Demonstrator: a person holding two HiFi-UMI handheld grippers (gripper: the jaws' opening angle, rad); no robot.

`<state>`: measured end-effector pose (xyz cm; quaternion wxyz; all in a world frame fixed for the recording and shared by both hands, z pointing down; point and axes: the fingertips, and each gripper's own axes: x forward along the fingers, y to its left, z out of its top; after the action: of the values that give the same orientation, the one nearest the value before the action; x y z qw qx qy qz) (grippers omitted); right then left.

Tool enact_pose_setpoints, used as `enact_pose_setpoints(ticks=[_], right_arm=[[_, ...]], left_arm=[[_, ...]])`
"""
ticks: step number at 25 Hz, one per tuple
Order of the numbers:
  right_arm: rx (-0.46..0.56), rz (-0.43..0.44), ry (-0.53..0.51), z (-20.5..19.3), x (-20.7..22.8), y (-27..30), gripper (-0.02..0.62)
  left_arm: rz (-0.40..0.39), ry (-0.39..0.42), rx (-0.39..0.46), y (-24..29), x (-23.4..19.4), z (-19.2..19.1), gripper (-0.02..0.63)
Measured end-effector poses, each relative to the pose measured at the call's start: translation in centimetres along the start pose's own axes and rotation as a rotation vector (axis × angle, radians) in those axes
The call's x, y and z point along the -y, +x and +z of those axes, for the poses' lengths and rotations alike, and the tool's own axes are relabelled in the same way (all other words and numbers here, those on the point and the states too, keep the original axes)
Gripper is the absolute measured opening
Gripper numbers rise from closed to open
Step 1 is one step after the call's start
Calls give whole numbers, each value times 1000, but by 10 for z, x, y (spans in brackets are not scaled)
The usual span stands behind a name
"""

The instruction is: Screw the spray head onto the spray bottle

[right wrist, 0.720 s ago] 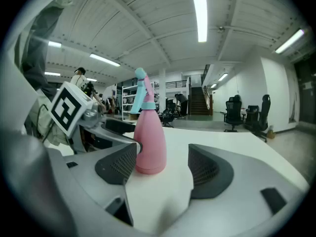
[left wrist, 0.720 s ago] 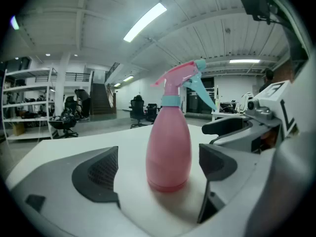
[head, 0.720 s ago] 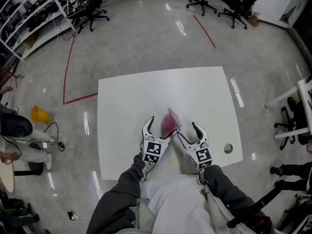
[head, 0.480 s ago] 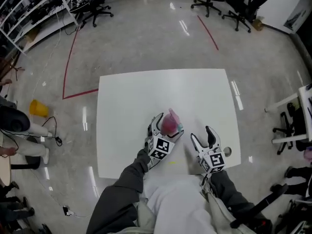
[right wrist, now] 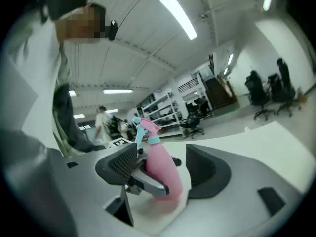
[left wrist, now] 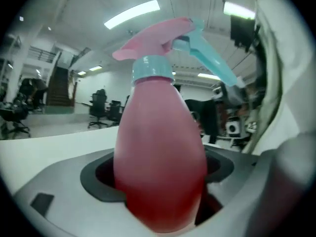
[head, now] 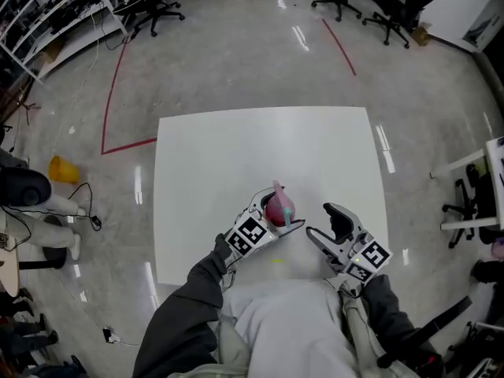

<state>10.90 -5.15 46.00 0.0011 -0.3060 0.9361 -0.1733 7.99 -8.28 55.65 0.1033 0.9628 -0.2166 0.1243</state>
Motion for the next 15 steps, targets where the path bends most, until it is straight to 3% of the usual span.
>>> enact_pose_setpoints(ticks=[2, 3, 7, 9, 12, 14, 15], right_arm=[[-6, 174, 79, 25, -27, 1, 304], [-19, 246, 58, 36, -40, 2, 304], [-116, 437, -201, 71, -92, 14, 307], [-105, 500, -269, 91, -117, 25, 305], [-38, 627, -299, 120, -151, 34, 302], [0, 692, -260, 133, -163, 30, 280], [20, 716, -221, 138, -168, 26, 240]], left_arm=[[-194, 6, 14, -27, 40, 25, 449], [-286, 20, -1, -41, 59, 36, 449], [-612, 75, -123, -96, 122, 64, 448], [-739, 104, -163, -116, 147, 72, 448], [-842, 99, -129, -131, 166, 91, 448], [-842, 92, -103, -133, 168, 101, 448], [-838, 105, -99, -135, 170, 102, 448]])
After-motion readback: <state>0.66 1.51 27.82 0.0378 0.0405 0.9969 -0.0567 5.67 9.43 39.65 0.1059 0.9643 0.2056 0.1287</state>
